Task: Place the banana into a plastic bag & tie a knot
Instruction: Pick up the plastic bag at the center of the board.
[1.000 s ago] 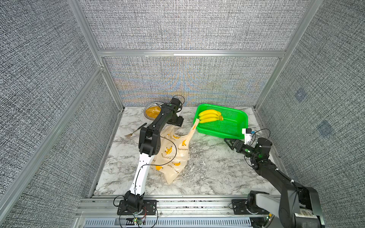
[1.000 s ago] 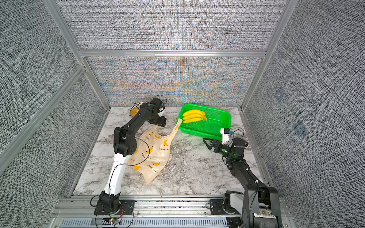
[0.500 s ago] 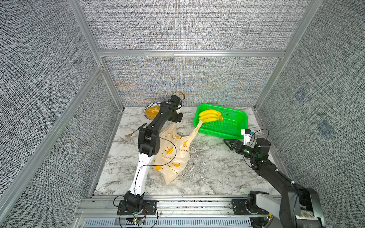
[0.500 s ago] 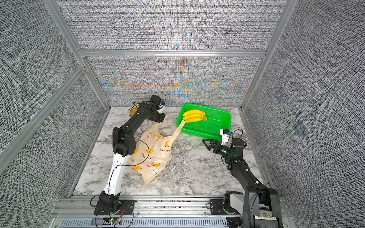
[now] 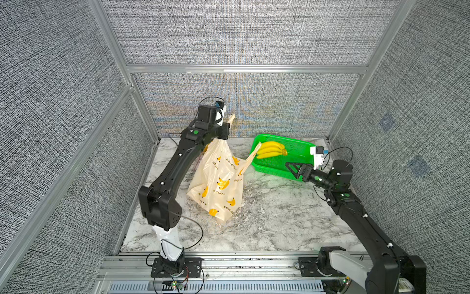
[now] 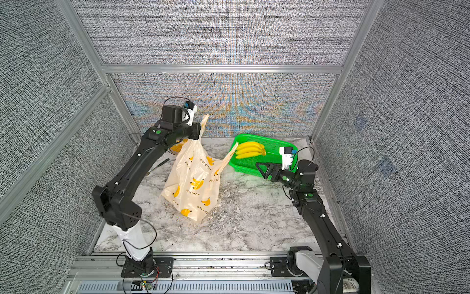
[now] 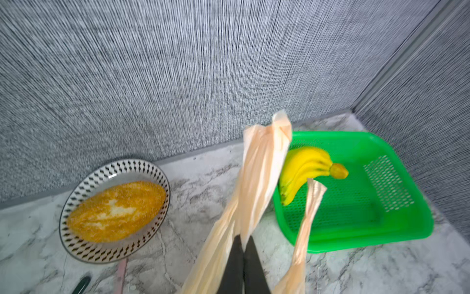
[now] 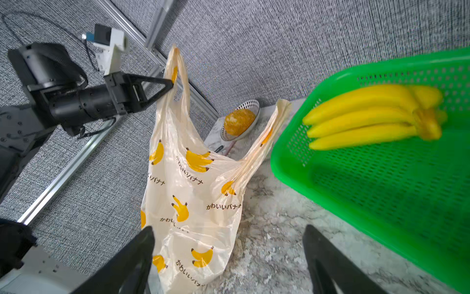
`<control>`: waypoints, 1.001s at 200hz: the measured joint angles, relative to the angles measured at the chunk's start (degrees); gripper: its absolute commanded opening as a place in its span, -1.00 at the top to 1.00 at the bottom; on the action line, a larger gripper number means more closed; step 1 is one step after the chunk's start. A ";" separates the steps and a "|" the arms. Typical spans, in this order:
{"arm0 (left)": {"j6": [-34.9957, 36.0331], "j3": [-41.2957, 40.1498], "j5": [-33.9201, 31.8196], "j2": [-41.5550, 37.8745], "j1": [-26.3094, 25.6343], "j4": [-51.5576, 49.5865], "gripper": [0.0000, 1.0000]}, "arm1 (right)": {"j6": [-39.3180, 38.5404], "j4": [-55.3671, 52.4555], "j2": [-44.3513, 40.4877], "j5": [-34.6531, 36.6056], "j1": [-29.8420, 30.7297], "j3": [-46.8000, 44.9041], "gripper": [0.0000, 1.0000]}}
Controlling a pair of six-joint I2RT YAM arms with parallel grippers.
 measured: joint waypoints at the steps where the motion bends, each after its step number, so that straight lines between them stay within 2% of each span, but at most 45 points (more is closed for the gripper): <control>1: 0.00 -0.37 0.20 -0.33 0.00 0.33 1.00 | -0.04 -0.07 0.00 0.02 0.07 0.22 -0.72; 42: 0.63 -20.68 8.57 -15.85 -0.09 16.09 1.00 | -4.74 -4.72 0.90 1.44 4.68 12.13 -0.56; 67: 2.27 -31.08 14.03 -24.22 -0.09 22.43 1.00 | -8.17 -9.03 5.18 2.38 7.43 21.77 -0.55; 81: 2.97 -34.36 15.78 -28.13 -0.09 24.63 1.00 | -10.16 -12.04 9.20 3.32 9.49 28.33 -0.54; 107: 4.07 -34.42 16.92 -32.65 -0.09 26.93 1.00 | -14.29 -19.87 17.94 3.06 13.62 41.29 -0.53; 143: 3.93 -30.69 17.46 -34.36 -0.09 28.37 1.00 | -20.59 -31.82 28.44 3.26 19.30 55.89 -0.53; 167: 3.87 -30.14 18.38 -34.32 -0.09 28.28 1.00 | -24.90 -37.77 32.59 3.37 24.96 60.65 -0.53; 200: 3.89 -31.26 18.18 -34.12 -0.09 27.85 1.00 | -28.98 -43.15 36.09 4.55 30.38 62.23 -0.52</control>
